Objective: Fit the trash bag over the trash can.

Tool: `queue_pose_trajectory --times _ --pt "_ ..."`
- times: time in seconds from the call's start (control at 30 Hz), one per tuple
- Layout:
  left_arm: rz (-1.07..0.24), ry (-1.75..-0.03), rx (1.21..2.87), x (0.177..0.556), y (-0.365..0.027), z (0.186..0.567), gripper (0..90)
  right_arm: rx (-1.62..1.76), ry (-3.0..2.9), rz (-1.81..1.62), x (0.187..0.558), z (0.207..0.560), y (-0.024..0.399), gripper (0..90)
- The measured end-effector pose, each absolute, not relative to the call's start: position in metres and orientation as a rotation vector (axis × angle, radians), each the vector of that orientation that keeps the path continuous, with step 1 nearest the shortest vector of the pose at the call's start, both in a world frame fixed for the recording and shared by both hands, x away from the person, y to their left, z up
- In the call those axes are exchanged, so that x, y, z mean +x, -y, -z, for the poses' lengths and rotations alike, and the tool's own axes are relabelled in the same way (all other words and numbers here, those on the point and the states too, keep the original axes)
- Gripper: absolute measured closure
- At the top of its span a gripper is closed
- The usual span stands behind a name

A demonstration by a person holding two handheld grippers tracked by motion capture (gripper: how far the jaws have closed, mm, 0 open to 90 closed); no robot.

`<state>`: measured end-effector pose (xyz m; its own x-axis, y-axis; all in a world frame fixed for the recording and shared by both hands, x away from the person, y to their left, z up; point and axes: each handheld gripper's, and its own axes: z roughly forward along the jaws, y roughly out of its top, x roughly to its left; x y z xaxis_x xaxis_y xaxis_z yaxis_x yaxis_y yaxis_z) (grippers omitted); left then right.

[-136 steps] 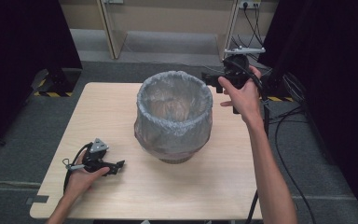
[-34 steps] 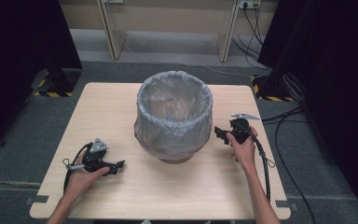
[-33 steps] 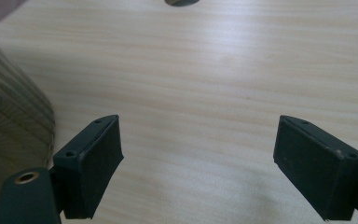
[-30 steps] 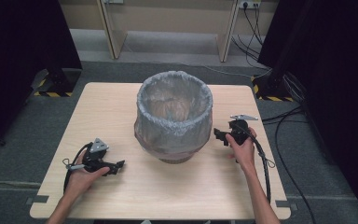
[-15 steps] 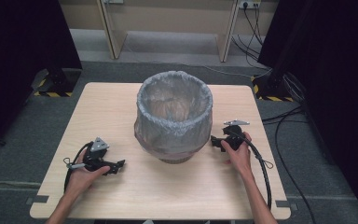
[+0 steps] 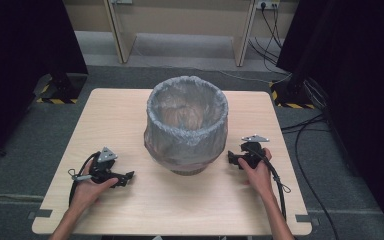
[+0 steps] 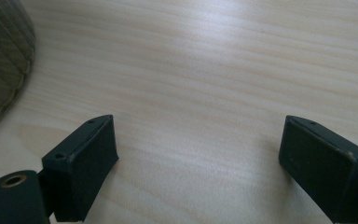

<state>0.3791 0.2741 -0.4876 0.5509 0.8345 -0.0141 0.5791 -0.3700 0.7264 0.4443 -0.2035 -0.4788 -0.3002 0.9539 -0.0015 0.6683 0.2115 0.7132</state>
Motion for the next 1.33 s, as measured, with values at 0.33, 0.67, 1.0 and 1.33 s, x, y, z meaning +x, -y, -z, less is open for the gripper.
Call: queue_pose_trajectory --times 0.33,0.67,1.0,1.33 --pt "-0.47 -1.133 2.09 0.379 -0.274 0.488 2.2 1.506 -2.044 -0.856 0.425 0.479 0.208 11.7" --pt "-0.473 -1.138 2.088 0.377 -0.274 0.488 2.4 1.529 -2.018 -0.846 0.412 0.479 0.212 11.7" --pt "-0.473 -1.138 2.087 0.377 -0.274 0.488 2.4 1.525 -2.023 -0.846 0.408 0.479 0.212 11.7" --pt "-0.472 -1.138 2.088 0.377 -0.275 0.488 2.4 1.527 -2.022 -0.847 0.408 0.479 0.212 11.5"
